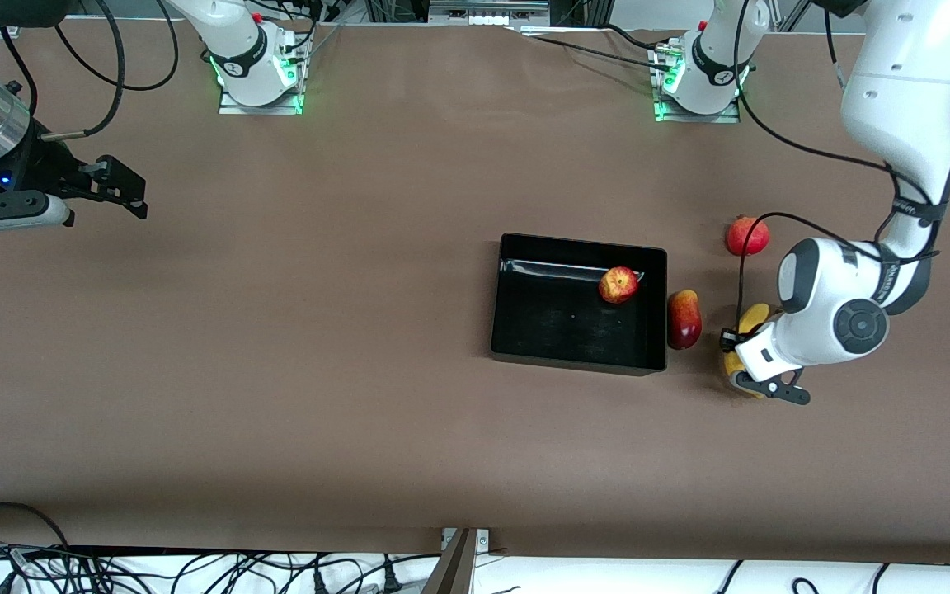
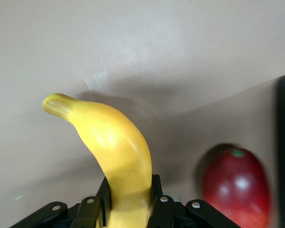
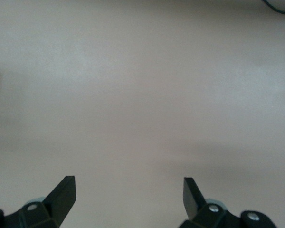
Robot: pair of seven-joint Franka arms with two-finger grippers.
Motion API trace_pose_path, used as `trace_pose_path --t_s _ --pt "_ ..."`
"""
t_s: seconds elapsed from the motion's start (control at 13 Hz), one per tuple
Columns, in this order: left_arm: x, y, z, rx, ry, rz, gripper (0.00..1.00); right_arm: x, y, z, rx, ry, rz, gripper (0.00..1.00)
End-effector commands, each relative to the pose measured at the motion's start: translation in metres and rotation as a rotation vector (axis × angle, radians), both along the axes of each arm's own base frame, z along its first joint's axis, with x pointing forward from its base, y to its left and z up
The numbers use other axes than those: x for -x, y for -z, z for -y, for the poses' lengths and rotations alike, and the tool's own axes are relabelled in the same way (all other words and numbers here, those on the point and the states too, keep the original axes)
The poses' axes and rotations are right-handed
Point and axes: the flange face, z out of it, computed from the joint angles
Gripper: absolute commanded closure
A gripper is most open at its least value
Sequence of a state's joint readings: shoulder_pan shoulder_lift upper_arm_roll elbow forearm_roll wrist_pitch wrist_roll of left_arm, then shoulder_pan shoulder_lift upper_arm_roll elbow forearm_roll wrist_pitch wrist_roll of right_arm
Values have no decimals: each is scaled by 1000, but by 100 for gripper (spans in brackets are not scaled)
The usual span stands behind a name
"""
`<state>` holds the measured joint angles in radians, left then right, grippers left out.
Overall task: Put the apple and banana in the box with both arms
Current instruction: 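Carry the banana with the left gripper over the black box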
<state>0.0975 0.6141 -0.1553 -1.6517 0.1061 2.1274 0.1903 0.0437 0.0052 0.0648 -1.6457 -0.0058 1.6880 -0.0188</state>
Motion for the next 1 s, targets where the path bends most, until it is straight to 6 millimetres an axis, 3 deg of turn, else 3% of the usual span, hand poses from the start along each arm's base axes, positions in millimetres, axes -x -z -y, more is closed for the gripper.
trace_pose_path --t_s 0.0,0.08,0.23,0.38,0.54,0.62,0.69,0.92 --pt "-3 -126 71 -20 119 -29 100 -1 -6 0 5 0 -1 0" --pt "2 -143 109 -13 158 -48 100 -1 -6 0 5 0 -1 0" --pt "22 -147 188 -14 232 -51 100 -1 -6 0 5 0 -1 0" --pt "47 -130 252 -22 147 -79 100 -1 -6 0 5 0 -1 0" --pt "68 -91 312 43 65 -118 100 -1 -6 0 3 0 -1 0" --pt "78 -66 334 38 47 -118 100 -1 -6 1 3 3 -1 0" --pt "78 -53 346 50 24 -93 100 -1 -6 1 2 3 -2 0" --pt "81 -29 352 44 15 -100 100 0 -6 1 2 3 0 0"
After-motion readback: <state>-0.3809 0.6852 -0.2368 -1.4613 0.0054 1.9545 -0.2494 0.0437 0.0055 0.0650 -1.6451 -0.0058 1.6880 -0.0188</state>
